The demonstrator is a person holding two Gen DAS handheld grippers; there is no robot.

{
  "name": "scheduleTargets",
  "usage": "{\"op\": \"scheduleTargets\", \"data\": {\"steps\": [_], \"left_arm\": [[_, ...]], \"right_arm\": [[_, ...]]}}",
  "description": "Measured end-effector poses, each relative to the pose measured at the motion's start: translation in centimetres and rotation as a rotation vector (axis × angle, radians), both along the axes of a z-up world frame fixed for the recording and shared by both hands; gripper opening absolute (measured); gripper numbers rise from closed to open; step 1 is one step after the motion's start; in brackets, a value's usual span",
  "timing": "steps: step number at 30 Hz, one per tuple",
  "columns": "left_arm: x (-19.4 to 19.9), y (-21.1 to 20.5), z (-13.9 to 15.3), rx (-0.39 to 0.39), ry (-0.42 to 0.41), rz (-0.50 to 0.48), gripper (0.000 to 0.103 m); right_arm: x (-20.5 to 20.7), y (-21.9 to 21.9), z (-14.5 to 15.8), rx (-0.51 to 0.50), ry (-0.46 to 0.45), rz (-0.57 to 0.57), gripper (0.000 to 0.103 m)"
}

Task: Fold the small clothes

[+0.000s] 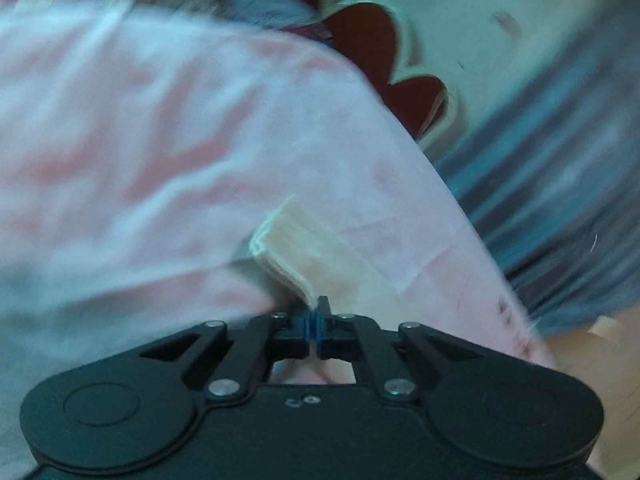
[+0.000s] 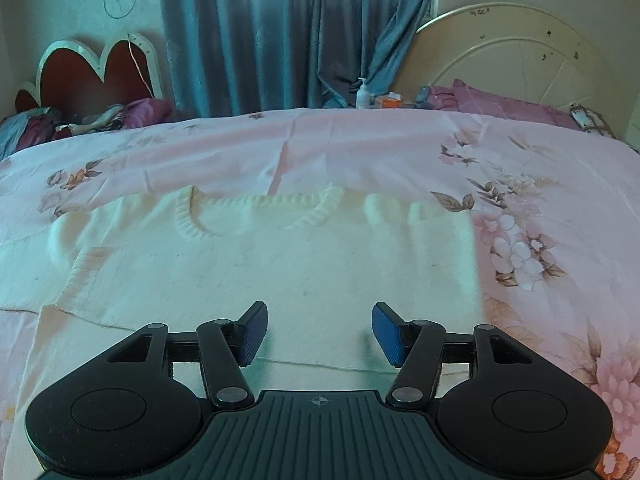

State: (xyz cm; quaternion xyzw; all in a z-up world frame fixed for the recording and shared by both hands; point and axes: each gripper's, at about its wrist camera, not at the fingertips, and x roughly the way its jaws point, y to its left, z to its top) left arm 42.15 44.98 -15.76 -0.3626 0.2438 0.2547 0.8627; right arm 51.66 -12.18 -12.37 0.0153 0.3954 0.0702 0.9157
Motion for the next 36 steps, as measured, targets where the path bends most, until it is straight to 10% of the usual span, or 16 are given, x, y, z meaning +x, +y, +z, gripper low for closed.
{"op": "scheduleTargets", "data": {"steps": [11, 23, 27, 36], "left_arm": [[10.2, -23.0, 6.1, 0.233, -0.067, -0.578, 0.003], [14.5, -47.1, 0.5, 0.425, 0.175, -1.074, 0.013], [12.1, -49.1, 1.2, 0.517, 0.136, -1.088, 0.034], [5.7, -34.9, 3.1, 0.462, 0.176, -0.746, 0.034]], "right_arm": [[0.0, -3.6, 0.6, 0.053, -0.025, -0.048, 0.058], [-0.9, -11.2, 0.7, 0.203, 0.0, -0.13, 0.059], [-1.1, -12.1, 0.8, 0.317, 0.019, -0.09, 0.059], [2.0, -7.5, -1.8, 0.524, 0.127, 0.01, 0.058]]}}
